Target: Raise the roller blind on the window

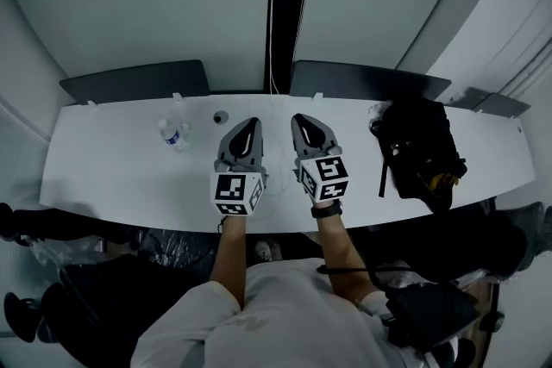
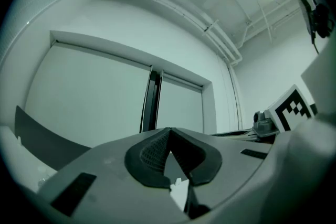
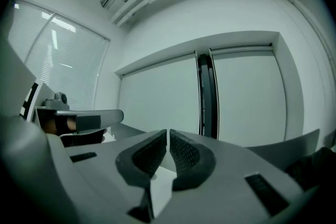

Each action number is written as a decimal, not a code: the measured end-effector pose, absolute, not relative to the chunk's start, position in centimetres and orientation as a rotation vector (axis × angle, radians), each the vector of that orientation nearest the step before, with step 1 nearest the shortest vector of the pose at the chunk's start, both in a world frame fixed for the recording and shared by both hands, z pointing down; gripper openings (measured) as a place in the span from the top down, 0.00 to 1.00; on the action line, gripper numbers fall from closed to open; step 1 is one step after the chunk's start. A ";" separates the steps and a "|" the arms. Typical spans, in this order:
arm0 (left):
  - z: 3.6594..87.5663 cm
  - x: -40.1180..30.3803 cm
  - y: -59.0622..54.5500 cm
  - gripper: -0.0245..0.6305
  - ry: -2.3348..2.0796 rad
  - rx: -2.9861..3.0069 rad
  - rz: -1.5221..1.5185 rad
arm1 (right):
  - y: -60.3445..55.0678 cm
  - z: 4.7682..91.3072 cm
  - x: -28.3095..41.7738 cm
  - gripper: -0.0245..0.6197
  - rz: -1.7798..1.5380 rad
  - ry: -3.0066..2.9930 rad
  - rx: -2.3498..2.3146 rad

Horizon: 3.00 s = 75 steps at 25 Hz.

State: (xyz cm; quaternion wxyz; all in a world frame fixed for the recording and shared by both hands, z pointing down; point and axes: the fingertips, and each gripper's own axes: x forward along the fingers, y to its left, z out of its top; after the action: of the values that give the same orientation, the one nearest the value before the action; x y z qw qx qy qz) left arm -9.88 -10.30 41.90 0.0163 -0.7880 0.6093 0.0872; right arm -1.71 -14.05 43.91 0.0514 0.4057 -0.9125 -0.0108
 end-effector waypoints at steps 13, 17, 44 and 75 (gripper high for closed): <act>45.0 -16.0 -26.4 0.98 2.050 -2.392 0.133 | -37.9 44.6 -9.1 0.96 -0.033 -2.769 1.205; 45.7 -17.4 -31.8 0.98 2.082 -2.384 0.114 | -46.5 45.4 -11.4 0.93 -0.054 -2.715 1.212; 50.4 -21.8 -37.7 0.98 2.169 -2.466 0.117 | -57.3 47.0 -18.6 0.96 0.187 -2.907 1.056; 33.0 -11.4 -43.7 0.73 1.559 -2.965 0.118 | -25.0 59.5 -7.5 0.96 0.381 -2.730 0.893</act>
State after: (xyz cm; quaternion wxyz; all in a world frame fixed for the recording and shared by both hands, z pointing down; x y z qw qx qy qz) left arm -11.41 -43.70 33.01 -0.1048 -0.8797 0.4624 0.0349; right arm -7.52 -25.03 59.53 0.1217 0.3058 -0.9352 0.1305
